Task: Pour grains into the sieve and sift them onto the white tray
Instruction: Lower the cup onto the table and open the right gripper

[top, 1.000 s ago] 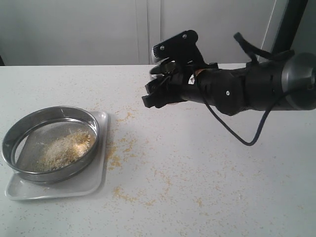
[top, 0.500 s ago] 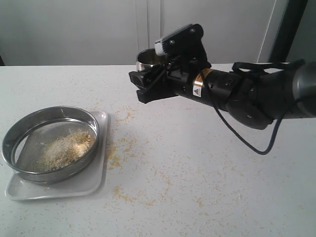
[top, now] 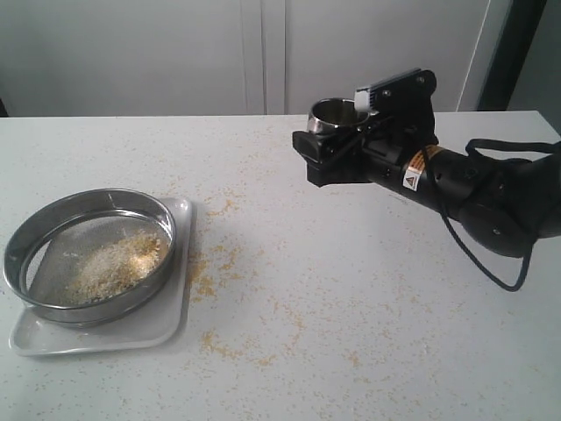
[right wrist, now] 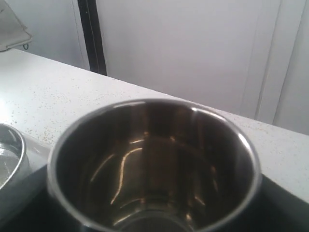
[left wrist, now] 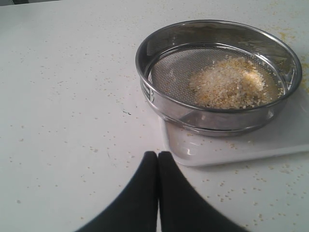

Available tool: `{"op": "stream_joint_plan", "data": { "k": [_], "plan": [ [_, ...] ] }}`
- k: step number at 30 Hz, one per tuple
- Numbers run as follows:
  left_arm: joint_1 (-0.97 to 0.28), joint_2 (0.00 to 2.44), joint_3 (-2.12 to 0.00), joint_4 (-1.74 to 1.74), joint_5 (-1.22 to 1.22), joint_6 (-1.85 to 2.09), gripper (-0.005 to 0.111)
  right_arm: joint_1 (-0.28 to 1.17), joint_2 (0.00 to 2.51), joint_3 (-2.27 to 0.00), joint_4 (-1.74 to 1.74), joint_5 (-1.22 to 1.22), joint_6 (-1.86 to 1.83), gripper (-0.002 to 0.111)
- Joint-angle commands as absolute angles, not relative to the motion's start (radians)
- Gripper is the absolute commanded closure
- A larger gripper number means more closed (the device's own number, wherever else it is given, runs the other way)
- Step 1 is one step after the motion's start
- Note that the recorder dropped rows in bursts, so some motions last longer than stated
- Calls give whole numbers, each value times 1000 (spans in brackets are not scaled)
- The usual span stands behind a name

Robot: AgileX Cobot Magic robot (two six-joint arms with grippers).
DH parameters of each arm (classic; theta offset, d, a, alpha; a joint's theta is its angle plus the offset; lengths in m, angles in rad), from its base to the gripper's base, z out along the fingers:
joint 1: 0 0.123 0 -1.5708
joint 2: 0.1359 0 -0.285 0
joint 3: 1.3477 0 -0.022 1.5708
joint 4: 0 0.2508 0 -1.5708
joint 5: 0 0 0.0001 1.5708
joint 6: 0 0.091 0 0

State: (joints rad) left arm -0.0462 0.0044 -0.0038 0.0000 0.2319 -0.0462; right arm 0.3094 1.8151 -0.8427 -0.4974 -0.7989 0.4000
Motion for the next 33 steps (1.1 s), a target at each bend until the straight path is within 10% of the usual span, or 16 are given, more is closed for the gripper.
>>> {"op": "stream_joint_plan", "data": {
  "k": [1, 33],
  "plan": [
    [-41, 0, 0, 0, 232, -47, 107, 289, 1840, -837, -472, -829, 404, 108],
    [-41, 0, 0, 0, 232, -47, 107, 288, 2000, -837, -302, -993, 68, 108]
  ]
}}
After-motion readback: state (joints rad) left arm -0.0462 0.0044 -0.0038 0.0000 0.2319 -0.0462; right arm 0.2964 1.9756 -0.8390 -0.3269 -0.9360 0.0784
